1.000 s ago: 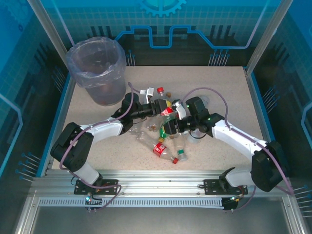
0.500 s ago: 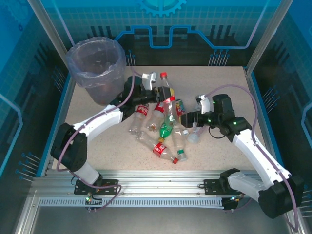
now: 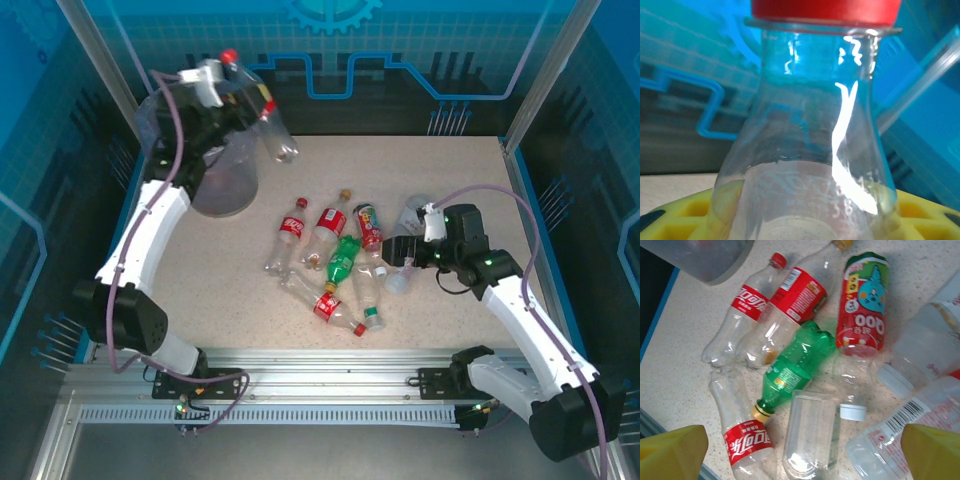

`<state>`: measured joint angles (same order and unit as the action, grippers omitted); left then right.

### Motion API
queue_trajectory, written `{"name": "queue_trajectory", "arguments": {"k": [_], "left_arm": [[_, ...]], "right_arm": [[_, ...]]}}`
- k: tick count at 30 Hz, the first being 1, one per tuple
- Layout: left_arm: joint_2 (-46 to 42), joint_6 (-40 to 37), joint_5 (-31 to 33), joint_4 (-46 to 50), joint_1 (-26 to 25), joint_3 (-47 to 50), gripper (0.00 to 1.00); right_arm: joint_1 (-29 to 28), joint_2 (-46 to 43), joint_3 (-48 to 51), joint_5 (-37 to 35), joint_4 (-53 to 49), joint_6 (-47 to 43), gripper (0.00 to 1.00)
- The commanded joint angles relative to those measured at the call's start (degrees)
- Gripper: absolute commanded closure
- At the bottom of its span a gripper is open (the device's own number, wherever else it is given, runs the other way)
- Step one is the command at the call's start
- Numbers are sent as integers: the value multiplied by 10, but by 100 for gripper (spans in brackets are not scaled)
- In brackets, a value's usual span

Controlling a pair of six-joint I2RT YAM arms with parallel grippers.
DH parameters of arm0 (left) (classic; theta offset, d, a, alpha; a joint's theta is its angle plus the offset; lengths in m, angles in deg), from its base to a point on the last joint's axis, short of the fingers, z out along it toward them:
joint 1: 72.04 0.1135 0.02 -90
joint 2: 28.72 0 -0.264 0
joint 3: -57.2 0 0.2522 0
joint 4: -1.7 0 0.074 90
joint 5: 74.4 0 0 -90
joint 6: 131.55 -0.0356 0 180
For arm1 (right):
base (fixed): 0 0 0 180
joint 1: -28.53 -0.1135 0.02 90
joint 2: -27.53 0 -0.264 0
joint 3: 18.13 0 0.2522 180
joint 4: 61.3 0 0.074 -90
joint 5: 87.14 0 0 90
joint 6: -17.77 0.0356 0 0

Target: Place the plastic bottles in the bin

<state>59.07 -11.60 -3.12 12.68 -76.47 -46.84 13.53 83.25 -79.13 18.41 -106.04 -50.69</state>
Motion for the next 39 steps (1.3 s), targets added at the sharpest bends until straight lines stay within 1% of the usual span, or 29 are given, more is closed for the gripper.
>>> {"name": "queue_trajectory", "arguments": {"k": [1, 3, 6, 10, 13, 18, 20, 24, 26, 28, 30, 32, 39], "left_arm": [[-22, 46, 32, -52, 54, -9, 92], [-31, 44, 66, -77, 80, 5, 99], [-37, -3, 142, -56, 99, 4, 100], [-20, -28, 173, -58, 125, -7, 100], [8, -66, 214, -18, 129, -42, 100], [56, -108, 241, 13, 132, -76, 100], [81, -126, 239, 45, 132, -105, 100], [152, -168, 206, 149, 132, -186, 100], [186, -198, 199, 193, 132, -227, 100], [224, -227, 190, 255, 132, -285, 100], [258, -244, 168, 304, 133, -329, 100], [274, -253, 142, 328, 132, -343, 100], [308, -280, 92, 377, 129, -340, 100]], "right_arm": [[20, -15, -19, -18, -50, -19, 0], [28, -21, -18, -18, -56, -22, 0], [35, -29, -14, -16, -59, -21, 0], [39, -43, -24, -32, -89, -35, 0], [48, -54, -28, -51, -117, -53, 0], [65, -67, -28, -52, -143, -64, 0], [68, -70, -28, -52, -145, -64, 0], [71, -70, -26, -52, -145, -60, 0], [71, -70, -27, -53, -151, -62, 0], [72, -71, -28, -60, -160, -70, 0], [74, -70, -28, -67, -171, -79, 0], [76, -67, -40, -69, -174, -81, 0], [76, -49, -47, -62, -160, -69, 0]]}}
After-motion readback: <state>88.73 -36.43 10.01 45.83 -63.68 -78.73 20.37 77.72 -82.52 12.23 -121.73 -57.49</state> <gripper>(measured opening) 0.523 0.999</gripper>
